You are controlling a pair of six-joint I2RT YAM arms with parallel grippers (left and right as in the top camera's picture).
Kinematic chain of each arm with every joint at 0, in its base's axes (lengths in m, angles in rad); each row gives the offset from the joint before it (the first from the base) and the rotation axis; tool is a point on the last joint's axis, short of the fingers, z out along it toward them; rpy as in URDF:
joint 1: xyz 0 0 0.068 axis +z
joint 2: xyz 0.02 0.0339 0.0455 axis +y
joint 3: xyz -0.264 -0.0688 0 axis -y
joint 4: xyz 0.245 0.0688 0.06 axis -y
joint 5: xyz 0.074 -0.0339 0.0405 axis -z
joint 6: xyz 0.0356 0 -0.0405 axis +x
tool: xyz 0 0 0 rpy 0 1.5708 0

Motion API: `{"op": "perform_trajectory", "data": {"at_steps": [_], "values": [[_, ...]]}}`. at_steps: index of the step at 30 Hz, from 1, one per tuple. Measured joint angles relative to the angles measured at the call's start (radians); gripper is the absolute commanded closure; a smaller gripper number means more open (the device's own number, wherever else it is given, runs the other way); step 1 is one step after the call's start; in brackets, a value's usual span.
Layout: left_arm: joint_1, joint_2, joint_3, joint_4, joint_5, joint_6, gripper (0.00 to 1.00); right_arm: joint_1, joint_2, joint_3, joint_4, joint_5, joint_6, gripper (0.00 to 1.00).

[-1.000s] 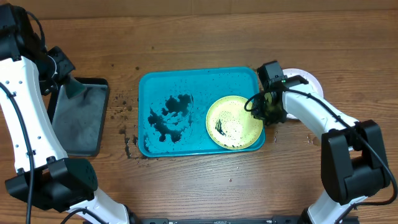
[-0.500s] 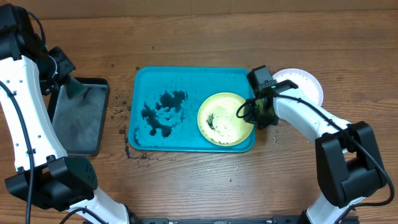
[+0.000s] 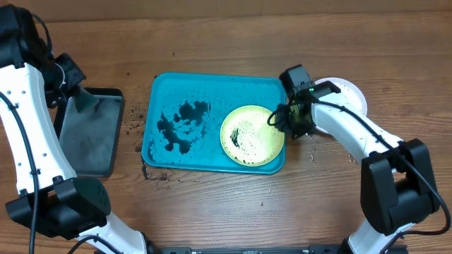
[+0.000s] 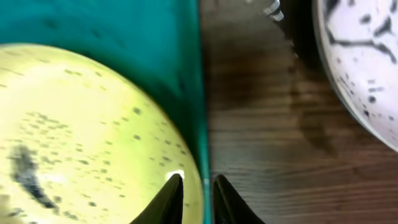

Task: Clean dirty plates on tray and stack at the side
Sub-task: 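Grasp the yellow plate rim with the right gripper and tilt it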

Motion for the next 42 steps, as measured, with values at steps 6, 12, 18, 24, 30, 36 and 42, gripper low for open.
{"op": "perform_trajectory", "data": {"at_steps": [6,12,18,24,30,36,42], "values": [[0.000,0.000,0.000,0.000,0.000,0.000,0.96,0.013,0.005,-0.007,0.035,-0.008,-0.011,0.80],[0.000,0.000,0.000,0.001,0.000,0.000,0.96,0.015,0.018,-0.020,0.079,-0.005,-0.046,0.80],[0.000,0.000,0.000,0.003,0.000,0.000,0.96,0.015,0.021,-0.020,0.175,0.001,-0.182,0.80],[0.000,0.000,0.000,0.003,0.000,0.000,0.96,0.015,0.021,-0.020,0.195,0.057,-0.275,0.80],[0.000,0.000,0.000,0.003,0.000,0.000,0.96,0.015,0.022,-0.020,0.196,0.069,-0.306,0.81],[0.000,0.000,0.000,0.003,0.000,0.000,0.96,0.015,0.076,-0.020,0.211,0.029,-0.317,0.81],[0.000,0.000,0.000,0.003,0.000,0.000,0.96,0.016,0.122,-0.015,0.202,-0.017,-0.320,0.83]]}}
